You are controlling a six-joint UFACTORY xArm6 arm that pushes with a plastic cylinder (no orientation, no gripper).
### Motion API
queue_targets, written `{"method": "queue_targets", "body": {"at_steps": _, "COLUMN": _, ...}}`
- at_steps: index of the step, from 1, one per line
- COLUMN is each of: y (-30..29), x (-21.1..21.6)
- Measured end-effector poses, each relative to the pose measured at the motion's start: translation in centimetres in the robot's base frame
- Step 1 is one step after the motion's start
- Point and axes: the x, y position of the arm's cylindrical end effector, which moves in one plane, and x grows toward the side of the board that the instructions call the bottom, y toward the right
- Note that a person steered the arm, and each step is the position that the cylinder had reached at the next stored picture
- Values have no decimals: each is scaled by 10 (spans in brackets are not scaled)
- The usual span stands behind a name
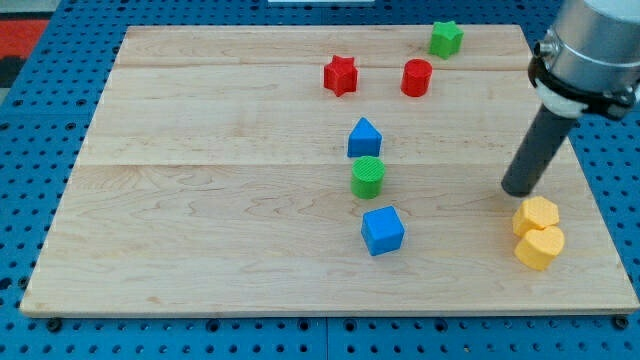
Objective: Slide the red circle closer to the red star
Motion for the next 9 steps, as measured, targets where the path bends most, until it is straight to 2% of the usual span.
{"method": "queue_targets", "body": {"at_steps": 2, "y": 39, "x": -103}}
{"method": "queue_targets", "body": {"at_steps": 3, "y": 39, "x": -152}}
{"method": "queue_targets", "body": {"at_steps": 4, "y": 14, "x": -172}}
{"method": "queue_targets", "body": {"at_steps": 5, "y": -40, "x": -174}}
{"method": "queue_targets", "body": {"at_steps": 6, "y": -50, "x": -152}}
{"method": "queue_targets", "body": {"at_steps": 7, "y": -83, "x": -153}}
{"method": "queue_targets", "body": {"at_steps": 8, "y": -121, "x": -171}}
{"method": "queue_targets", "body": {"at_steps": 9, "y": -115, "x": -161}}
